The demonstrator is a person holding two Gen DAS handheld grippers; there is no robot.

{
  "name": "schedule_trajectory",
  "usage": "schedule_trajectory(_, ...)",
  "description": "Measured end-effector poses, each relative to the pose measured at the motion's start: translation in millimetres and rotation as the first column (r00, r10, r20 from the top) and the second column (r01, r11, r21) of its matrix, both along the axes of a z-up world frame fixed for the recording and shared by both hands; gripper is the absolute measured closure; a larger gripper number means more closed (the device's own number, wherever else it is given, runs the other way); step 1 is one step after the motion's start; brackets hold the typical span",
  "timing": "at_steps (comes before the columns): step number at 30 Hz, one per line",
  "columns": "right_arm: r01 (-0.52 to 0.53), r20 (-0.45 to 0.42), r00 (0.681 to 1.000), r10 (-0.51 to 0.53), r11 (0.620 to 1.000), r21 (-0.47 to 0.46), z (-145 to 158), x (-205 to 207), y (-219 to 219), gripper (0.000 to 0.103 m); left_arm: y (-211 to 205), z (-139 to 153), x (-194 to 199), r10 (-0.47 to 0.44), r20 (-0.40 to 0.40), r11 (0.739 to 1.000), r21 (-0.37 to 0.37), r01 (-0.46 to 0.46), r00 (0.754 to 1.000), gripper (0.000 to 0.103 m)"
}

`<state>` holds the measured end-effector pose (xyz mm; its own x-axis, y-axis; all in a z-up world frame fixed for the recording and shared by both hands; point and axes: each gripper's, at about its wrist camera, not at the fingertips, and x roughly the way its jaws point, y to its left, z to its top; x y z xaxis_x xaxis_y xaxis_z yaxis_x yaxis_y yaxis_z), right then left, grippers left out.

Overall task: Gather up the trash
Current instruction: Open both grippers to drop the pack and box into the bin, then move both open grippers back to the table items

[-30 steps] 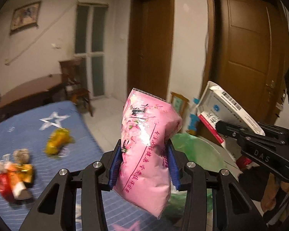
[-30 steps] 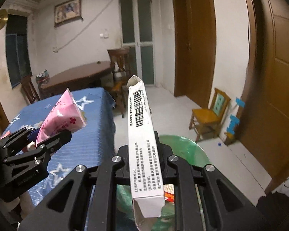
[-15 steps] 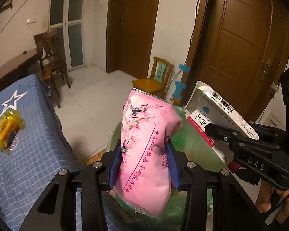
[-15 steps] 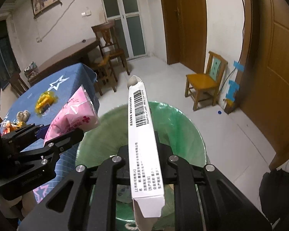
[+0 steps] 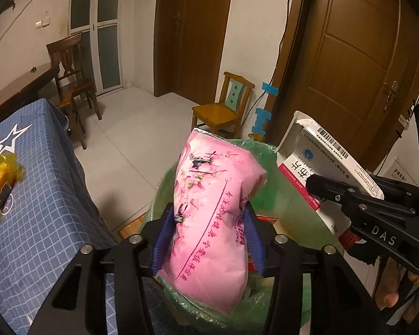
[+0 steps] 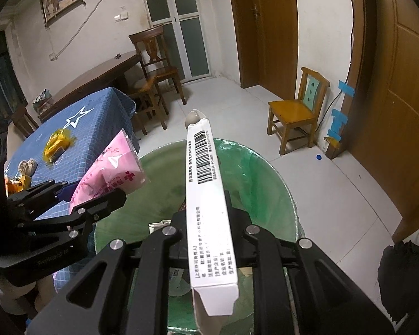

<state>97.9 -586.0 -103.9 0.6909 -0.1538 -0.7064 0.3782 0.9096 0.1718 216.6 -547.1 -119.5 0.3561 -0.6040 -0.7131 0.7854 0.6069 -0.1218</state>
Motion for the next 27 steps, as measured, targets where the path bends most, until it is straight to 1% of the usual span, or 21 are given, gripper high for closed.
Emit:
schedule_trajectory(1, 0.001, 0.002, 1.000, -0.001, 1.000, 0.000, -0.2, -0.1, -1.2, 0.087, -0.1, -0.1, -0.9, -0.001, 0.001, 1.000, -0.002, 0.001, 1.000, 0.047)
schedule_trajectory(2, 0.003, 0.007, 1.000, -0.003, 1.000, 0.005, -0.1, -0.8, -2.5, 0.087, -0.4, -0.8, -0.6, 0.002, 0.005, 1.000, -0.001, -0.002, 1.000, 0.039)
schedule_trajectory(3, 0.001, 0.010, 1.000, -0.001, 1.000, 0.016, -0.1, -0.4, -3.8, 0.081, 0.2, -0.7, -0.5, 0.005, 0.011, 1.000, -0.001, -0.005, 1.000, 0.036)
schedule_trajectory(4, 0.000, 0.016, 1.000, 0.000, 1.000, 0.028, -0.2, -1.3, -5.0, 0.069, 1.3, 0.7, -0.9, 0.009, 0.014, 1.000, 0.001, -0.009, 1.000, 0.031)
schedule_trajectory(5, 0.007, 0.028, 1.000, -0.008, 0.999, 0.035, 0.6, -3.7, -7.1, 0.065, 2.3, 0.5, 0.7, 0.015, 0.016, 1.000, 0.004, -0.015, 1.000, 0.029)
schedule_trajectory(6, 0.011, 0.035, 0.999, -0.012, 0.999, 0.035, 1.0, -4.8, -8.1, 0.063, 3.9, 0.6, 2.7, 0.018, 0.013, 1.000, 0.002, -0.018, 1.000, 0.029)
schedule_trajectory(11, 0.025, 0.065, 0.998, -0.027, 0.999, 0.038, 6.1, -13.4, -12.2, 0.063, 9.0, -0.1, 7.4, 0.033, 0.011, 0.999, 0.010, -0.033, 0.999, 0.028)
schedule_trajectory(19, 0.024, 0.091, 0.995, -0.027, 0.999, 0.030, 14.5, -24.5, -8.0, 0.063, 19.6, 8.6, -3.3, 0.030, 0.023, 1.000, 0.008, -0.030, 0.999, 0.028)
schedule_trajectory(21, 0.016, 0.113, 0.993, -0.019, 1.000, 0.021, 19.5, -31.7, -0.3, 0.063, 26.6, 14.1, -8.5, 0.029, 0.026, 1.000, 0.005, -0.029, 0.999, 0.028)
schedule_trajectory(23, -0.006, 0.152, 0.988, 0.002, 1.000, 0.025, 25.1, -41.6, 9.3, 0.057, 42.4, 18.7, -13.0, 0.032, 0.028, 1.000, -0.002, -0.031, 0.999, 0.028)
schedule_trajectory(25, -0.032, 0.185, 0.982, 0.028, 0.999, 0.017, 29.5, -51.5, 23.5, 0.049, 62.4, 21.9, -15.4, 0.040, 0.038, 0.999, -0.001, -0.040, 0.998, 0.028)
schedule_trajectory(27, -0.074, 0.210, 0.975, 0.071, 0.997, 0.006, 32.1, -58.7, 44.5, 0.044, 93.5, 24.4, -12.5, 0.063, 0.039, 0.998, -0.004, -0.063, 0.997, 0.028)
